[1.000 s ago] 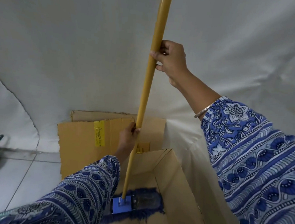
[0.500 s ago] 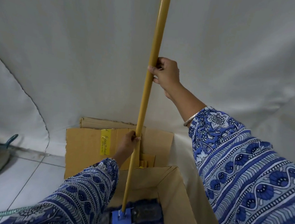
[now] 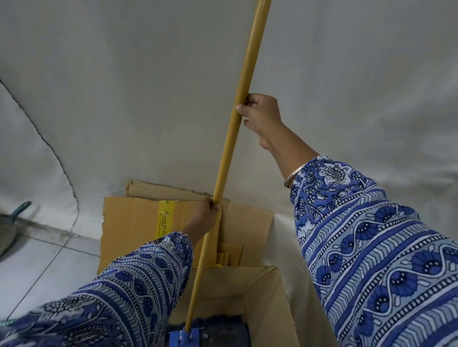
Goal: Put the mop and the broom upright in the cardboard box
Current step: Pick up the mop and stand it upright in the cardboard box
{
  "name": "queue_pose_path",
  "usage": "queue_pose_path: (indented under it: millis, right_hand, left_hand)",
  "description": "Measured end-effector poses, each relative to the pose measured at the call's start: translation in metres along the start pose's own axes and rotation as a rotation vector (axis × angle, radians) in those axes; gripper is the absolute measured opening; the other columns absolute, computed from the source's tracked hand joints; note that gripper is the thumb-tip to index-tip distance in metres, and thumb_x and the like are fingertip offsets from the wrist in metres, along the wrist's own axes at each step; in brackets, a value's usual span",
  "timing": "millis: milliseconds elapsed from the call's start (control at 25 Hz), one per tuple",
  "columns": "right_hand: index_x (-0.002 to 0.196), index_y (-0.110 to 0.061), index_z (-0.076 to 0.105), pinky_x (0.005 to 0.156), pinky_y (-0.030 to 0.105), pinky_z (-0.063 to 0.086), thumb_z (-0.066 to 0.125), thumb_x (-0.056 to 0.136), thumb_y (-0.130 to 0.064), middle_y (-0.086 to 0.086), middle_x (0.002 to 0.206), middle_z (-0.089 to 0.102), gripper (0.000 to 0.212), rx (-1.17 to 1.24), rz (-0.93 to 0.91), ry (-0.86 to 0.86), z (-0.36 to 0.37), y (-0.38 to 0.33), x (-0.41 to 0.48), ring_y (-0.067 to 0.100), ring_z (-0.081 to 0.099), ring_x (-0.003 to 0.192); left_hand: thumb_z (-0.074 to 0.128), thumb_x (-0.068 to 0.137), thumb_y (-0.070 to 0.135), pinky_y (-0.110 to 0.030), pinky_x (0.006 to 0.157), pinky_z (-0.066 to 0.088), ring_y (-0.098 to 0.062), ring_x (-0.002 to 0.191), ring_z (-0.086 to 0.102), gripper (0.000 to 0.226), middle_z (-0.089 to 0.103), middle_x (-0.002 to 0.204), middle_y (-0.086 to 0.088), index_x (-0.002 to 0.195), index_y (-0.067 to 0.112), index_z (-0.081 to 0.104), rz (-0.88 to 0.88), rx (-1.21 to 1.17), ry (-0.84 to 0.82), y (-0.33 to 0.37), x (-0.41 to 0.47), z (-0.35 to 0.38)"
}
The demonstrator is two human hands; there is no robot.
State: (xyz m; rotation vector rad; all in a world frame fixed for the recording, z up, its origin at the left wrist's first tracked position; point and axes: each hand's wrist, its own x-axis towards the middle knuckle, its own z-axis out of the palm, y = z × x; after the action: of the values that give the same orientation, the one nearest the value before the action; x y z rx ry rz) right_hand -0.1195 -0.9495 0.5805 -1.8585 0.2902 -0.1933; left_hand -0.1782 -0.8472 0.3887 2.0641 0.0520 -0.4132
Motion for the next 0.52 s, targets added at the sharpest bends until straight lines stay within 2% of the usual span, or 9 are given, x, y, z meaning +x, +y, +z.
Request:
queue_pose_path:
  millis: [160,240,320,400,520]
  right_hand:
    - [0.125,0.013,0.042,0.105,0.049,0.042,0.059,0.084,-0.009,0.025,0.128,0.057,0.049,-0.02,0.048,0.015,-0.001,0.003,-0.002,0.036,0.054,0.12]
    - [0.131,0.009,0.039,0.106,0.046,0.042,0.059,0.085,-0.012,0.023,0.132,0.054,0.055,-0.03,0.072,0.03,0.0,0.004,-0.005,0.034,0.052,0.122]
    - [0.134,0.003,0.039,0.106,0.039,0.041,0.059,0.085,-0.014,0.019,0.134,0.053,0.055,-0.049,0.088,0.08,0.001,0.006,-0.01,0.031,0.051,0.123]
    - [0.134,-0.001,0.04,0.102,0.034,0.041,0.057,0.086,-0.012,0.016,0.135,0.052,0.052,-0.074,0.087,0.188,0.011,0.002,-0.02,0.029,0.05,0.124]
    - [0.128,-0.001,0.043,0.097,0.036,0.045,0.052,0.086,-0.007,0.017,0.133,0.052,0.044,-0.098,0.043,0.415,0.051,-0.006,-0.05,0.031,0.051,0.121]
  left_hand:
    - [0.039,0.096,0.018,-0.021,0.049,0.029,-0.009,0.059,0.041,0.029,0.049,0.072,-0.001,0.111,-0.003,0.051,-0.004,-0.021,0.006,0.001,0.0,-0.006]
    - [0.041,0.095,0.018,-0.026,0.054,0.032,-0.018,0.07,0.046,0.021,0.051,0.086,-0.009,0.102,0.002,0.053,-0.003,-0.008,0.03,-0.003,-0.002,-0.016]
    - [0.043,0.095,0.017,-0.028,0.065,0.033,-0.021,0.078,0.045,0.013,0.051,0.088,-0.012,0.091,0.007,0.05,0.015,0.02,0.064,-0.008,-0.004,-0.028]
    - [0.044,0.095,0.017,-0.029,0.068,0.033,-0.021,0.076,0.045,0.015,0.051,0.086,-0.012,0.088,0.006,0.051,0.048,0.038,0.098,-0.016,-0.008,-0.052]
    - [0.044,0.095,0.019,-0.03,0.068,0.033,-0.021,0.07,0.044,0.018,0.049,0.082,-0.013,0.081,0.007,0.046,0.085,0.047,0.106,-0.035,-0.022,-0.105]
